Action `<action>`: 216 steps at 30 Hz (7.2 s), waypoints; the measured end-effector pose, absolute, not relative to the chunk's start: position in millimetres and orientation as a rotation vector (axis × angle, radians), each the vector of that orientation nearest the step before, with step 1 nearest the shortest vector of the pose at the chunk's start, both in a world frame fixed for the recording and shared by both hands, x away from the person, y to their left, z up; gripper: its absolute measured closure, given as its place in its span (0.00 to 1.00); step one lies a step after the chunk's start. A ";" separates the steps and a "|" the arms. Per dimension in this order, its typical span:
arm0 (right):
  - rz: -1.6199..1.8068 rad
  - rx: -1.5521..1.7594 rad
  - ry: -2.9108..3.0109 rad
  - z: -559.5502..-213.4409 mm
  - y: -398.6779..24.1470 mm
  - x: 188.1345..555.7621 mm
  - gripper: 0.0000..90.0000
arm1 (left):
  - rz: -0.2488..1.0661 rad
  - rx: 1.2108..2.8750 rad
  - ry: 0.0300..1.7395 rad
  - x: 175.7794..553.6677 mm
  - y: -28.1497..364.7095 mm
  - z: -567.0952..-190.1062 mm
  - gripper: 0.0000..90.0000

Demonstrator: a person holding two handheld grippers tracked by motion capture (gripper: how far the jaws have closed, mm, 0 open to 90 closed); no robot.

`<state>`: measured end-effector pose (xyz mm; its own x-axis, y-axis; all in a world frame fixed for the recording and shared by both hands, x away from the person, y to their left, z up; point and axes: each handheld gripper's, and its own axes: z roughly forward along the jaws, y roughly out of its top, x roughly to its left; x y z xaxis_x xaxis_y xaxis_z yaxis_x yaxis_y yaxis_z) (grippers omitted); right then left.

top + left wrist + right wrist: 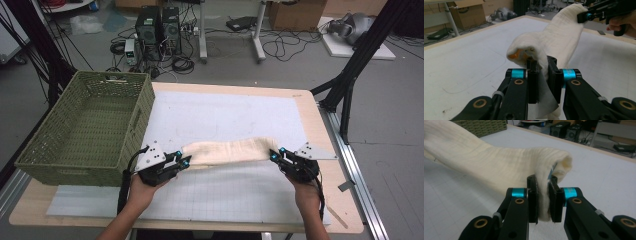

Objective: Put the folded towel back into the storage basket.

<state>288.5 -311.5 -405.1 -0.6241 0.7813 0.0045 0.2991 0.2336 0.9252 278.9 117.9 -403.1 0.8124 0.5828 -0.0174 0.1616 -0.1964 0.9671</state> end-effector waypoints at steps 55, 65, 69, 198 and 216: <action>1.410 0.754 2.047 -292.4 -186.5 413.0 0.90 | 0.603 1.533 0.650 253.0 186.2 -343.2 0.90; 1.403 0.716 2.067 -279.7 -153.1 433.6 0.90 | 0.632 1.513 0.669 248.0 196.8 -340.4 0.90; 1.392 0.690 2.070 -274.3 -139.0 439.9 0.90 | 0.640 1.500 0.676 246.1 200.7 -339.3 0.90; 1.452 0.736 2.012 -284.3 -78.4 412.3 0.34 | 0.618 1.482 0.976 244.9 258.0 -334.0 0.24; 1.356 0.874 1.957 -321.0 -183.8 361.2 0.29 | 0.526 1.589 0.787 263.9 193.5 -339.9 0.25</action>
<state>361.2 -183.8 -321.0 -0.6061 0.7886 -0.1035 0.1799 0.2626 0.9480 263.9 193.5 -339.9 0.6659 0.7397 -0.0970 0.1925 -0.0447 0.9803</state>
